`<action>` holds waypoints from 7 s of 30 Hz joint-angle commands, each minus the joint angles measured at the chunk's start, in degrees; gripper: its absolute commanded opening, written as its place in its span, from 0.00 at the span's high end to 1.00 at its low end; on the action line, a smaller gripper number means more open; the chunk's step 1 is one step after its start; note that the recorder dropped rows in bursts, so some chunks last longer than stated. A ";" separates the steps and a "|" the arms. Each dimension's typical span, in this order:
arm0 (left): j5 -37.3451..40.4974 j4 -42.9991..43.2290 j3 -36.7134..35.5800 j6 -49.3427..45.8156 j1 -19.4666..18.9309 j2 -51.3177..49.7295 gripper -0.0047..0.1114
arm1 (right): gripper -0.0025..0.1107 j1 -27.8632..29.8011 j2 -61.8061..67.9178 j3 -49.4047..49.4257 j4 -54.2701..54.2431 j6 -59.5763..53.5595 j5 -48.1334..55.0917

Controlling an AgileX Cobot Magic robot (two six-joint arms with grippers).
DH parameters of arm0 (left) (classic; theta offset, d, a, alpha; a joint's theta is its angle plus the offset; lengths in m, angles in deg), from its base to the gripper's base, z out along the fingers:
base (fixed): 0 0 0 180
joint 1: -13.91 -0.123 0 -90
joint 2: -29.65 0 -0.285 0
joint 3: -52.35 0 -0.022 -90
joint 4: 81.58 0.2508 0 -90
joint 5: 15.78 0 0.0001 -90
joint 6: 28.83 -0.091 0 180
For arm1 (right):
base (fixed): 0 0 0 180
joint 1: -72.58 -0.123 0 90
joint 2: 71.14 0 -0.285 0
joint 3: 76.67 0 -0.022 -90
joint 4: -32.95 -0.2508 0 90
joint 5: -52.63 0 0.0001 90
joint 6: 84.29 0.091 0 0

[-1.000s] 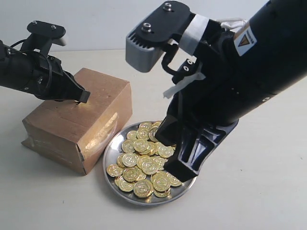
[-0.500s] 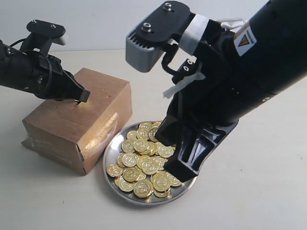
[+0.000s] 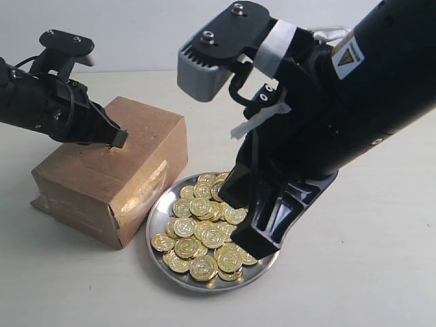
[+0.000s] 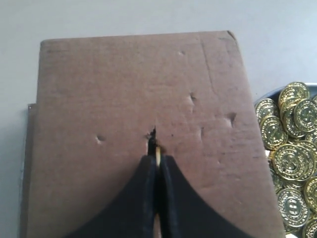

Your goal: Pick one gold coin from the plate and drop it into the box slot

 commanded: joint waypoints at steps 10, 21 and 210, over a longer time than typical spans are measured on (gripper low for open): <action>-0.05 -0.17 0.30 0.35 0.26 -1.65 0.62 | 0.98 -0.05 -0.34 -0.01 -0.39 0.00 -0.10; 2.45 -1.92 0.30 0.35 0.26 14.96 0.60 | 0.98 -0.05 -0.34 -0.01 -0.39 0.00 -0.21; 0.78 28.55 -51.83 34.87 -22.02 93.17 0.80 | 0.98 47.56 -75.69 60.92 10.12 1.50 -36.74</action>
